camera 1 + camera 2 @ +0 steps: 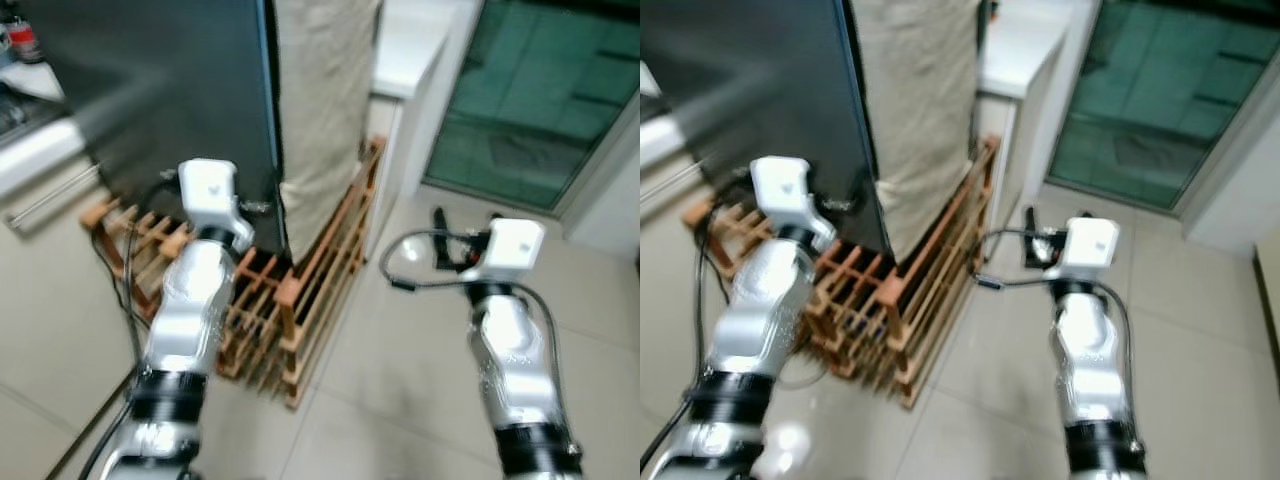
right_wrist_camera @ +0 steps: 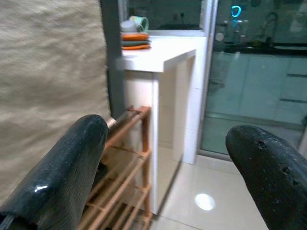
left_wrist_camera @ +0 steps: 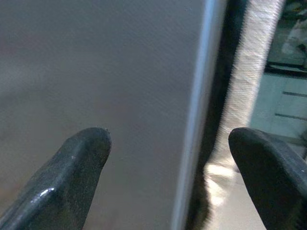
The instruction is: Restocking fridge
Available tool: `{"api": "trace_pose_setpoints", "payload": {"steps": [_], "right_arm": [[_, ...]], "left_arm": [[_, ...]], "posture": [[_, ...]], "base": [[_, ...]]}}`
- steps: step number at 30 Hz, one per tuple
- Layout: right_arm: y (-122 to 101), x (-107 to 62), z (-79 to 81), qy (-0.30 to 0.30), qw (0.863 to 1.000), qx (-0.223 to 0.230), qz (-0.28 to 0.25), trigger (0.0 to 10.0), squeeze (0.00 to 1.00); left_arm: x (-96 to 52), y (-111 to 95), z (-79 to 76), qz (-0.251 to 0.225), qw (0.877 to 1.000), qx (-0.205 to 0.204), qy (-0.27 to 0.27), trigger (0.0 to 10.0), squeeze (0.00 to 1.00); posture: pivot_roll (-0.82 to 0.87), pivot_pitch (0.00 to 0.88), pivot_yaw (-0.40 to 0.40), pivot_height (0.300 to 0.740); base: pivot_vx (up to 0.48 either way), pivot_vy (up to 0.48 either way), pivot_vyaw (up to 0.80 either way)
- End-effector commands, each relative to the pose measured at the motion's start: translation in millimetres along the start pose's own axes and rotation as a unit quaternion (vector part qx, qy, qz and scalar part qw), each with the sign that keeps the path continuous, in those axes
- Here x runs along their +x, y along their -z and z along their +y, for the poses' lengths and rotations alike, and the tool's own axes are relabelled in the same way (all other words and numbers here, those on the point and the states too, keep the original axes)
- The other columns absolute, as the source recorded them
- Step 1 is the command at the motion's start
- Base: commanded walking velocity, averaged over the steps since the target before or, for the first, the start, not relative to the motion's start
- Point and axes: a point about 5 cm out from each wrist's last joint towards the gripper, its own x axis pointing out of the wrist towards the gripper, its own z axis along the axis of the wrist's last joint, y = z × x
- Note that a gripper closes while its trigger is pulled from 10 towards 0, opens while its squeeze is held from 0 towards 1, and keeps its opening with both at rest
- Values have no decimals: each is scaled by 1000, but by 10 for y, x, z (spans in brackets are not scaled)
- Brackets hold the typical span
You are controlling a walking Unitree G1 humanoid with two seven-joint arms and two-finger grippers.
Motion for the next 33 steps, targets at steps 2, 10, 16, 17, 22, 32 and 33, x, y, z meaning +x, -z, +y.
{"api": "trace_pose_setpoints", "payload": {"steps": [2, 10, 16, 17, 22, 32, 33], "right_arm": [[-9, -10, -56, 10, 1000, 3, -2, 10000, 8], [-10, -4, -59, 10, 1000, 3, -3, 10000, 4], [-3, -18, -60, 12, 1000, 2, -1, 10000, 0], [-3, -20, -60, 12, 1000, 2, -1, 10000, 4], [-13, -40, -82, 16, 1000, 0, -4, 10000, 4], [7, -78, -115, 23, 1000, -4, -1, 10000, 4], [8, -78, -110, 23, 1000, -4, -1, 10000, 4]], "left_arm": [[30, -27, -59, -3, 1000, -8, 2, 10000, 0], [58, -88, -88, -10, 1000, -28, 11, 10000, 0], [242, -167, -253, -10, 999, -24, 40, 10000, 0], [274, -182, -252, -11, 999, -21, 37, 10000, 0], [383, -246, -176, -14, 1000, -16, 1, 10000, 0], [506, -291, -243, -18, 999, -33, 3, 10000, 0], [515, -293, -248, -17, 999, -33, 3, 10000, 0]], "posture": [[-116, 0, 11, 740], [-117, 0, 13, 740], [-125, 0, 18, 740], [-132, 0, 23, 740], [-154, 0, 35, 740], [-168, 0, 47, 740], [-167, 0, 49, 740]], "base": [[0, 0, 0], [0, 0, 0], [0, 0, 0], [0, 0, 0], [0, 0, 0], [0, 0, 0], [0, 0, 0]]}}
